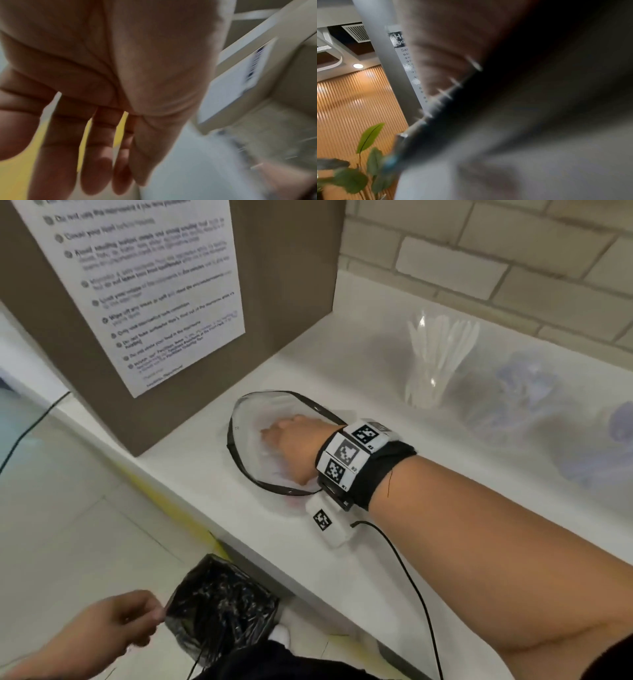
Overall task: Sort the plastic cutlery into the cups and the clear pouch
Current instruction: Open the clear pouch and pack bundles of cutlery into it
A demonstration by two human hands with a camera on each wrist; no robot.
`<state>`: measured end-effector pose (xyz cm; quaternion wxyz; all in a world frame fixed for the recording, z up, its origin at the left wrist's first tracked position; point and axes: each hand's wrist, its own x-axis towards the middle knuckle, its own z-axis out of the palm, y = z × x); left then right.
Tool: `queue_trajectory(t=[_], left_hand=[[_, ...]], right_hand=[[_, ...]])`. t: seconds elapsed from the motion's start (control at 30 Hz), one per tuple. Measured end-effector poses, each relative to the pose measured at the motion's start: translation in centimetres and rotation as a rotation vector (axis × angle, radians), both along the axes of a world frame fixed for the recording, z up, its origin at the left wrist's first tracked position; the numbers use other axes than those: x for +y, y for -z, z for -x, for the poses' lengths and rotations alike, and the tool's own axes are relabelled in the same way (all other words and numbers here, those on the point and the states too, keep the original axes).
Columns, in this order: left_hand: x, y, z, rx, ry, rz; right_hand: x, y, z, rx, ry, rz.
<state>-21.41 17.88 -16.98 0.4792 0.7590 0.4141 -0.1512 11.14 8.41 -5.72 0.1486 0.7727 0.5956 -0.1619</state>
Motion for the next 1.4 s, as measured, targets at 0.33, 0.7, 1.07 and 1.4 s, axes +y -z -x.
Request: queue_trajectory(t=[0.33, 0.7, 1.07, 1.4], left_hand=[[-2.6, -12.9, -12.0, -0.739, 0.407, -0.387], [-2.0, -11.3, -15.0, -0.059, 0.737, -0.538], [-2.1, -11.6, -16.1, 0.146, 0.634, -0.639], [-4.3, -13.6, -16.4, 0.287, 0.81, -0.658]], right_hand=[[-0.6, 0.1, 0.7, -0.057, 0.032, 0.044], [-1.7, -0.5, 1.2, 0.121, 0.066, 0.095], [-2.7, -0.2, 0.7, 0.214, 0.128, 0.067], [-3.6, 0.0, 0.9, 0.158, 0.112, -0.008]])
